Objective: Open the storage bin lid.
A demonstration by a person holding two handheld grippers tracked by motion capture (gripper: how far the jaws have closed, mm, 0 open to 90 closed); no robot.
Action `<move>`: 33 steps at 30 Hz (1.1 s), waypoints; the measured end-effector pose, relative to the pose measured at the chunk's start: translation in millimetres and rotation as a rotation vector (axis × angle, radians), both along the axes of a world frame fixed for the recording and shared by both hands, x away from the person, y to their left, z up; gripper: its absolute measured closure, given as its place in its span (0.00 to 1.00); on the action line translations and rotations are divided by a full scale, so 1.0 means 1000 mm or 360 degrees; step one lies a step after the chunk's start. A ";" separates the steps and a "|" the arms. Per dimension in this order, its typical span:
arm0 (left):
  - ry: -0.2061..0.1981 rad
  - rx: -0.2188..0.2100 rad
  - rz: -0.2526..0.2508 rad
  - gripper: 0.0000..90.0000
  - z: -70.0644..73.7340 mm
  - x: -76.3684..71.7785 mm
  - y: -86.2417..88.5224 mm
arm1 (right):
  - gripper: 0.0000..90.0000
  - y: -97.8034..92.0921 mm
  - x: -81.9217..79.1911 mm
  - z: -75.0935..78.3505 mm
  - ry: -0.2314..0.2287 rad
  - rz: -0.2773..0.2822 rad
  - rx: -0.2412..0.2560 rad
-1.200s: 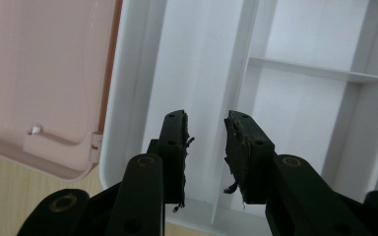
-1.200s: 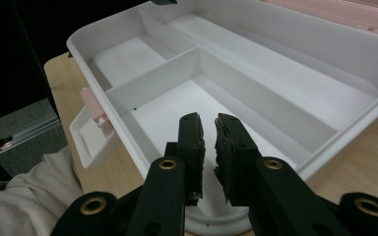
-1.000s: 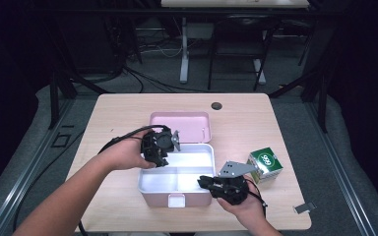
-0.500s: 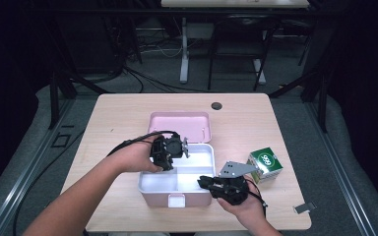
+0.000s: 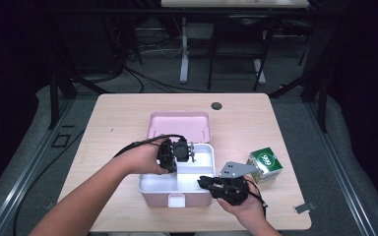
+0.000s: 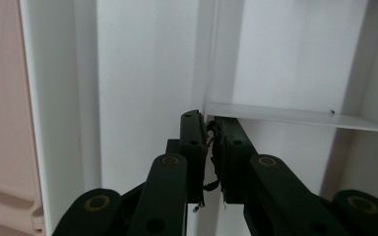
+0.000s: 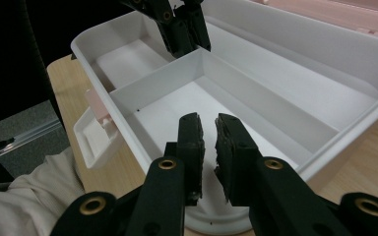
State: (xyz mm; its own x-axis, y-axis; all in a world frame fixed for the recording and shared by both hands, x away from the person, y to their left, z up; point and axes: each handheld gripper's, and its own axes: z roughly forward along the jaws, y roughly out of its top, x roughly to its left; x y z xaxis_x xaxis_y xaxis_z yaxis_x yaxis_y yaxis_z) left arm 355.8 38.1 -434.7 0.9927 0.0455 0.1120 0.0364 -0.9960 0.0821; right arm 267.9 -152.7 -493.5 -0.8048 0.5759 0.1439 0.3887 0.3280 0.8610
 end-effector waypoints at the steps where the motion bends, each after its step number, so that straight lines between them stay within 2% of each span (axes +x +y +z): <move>1: -0.0017 0.0003 -0.0002 0.93 -0.001 0.000 -0.001 | 0.89 0.000 0.000 0.000 0.0001 0.0000 -0.0001; 11: -0.0029 0.0032 -0.0016 0.95 -0.004 -0.001 -0.003 | 0.89 0.000 0.000 0.000 -0.0001 -0.0001 0.0005; 16: -0.0047 0.0057 -0.0052 0.96 -0.005 -0.002 -0.004 | 0.88 0.000 -0.001 0.001 -0.0001 0.0007 0.0015; 19: -0.0051 0.0048 -0.0066 0.96 -0.006 -0.002 -0.004 | 0.88 -0.002 -0.002 0.002 -0.0007 -0.0003 0.0008; 24: -0.0017 0.0048 -0.0084 0.97 -0.005 0.001 -0.004 | 0.87 -0.010 -0.005 0.007 -0.0027 -0.0039 0.0031; 33: -0.0029 0.0076 -0.0124 0.97 -0.004 -0.001 -0.004 | 0.87 -0.020 -0.007 0.015 -0.0046 -0.0056 0.0045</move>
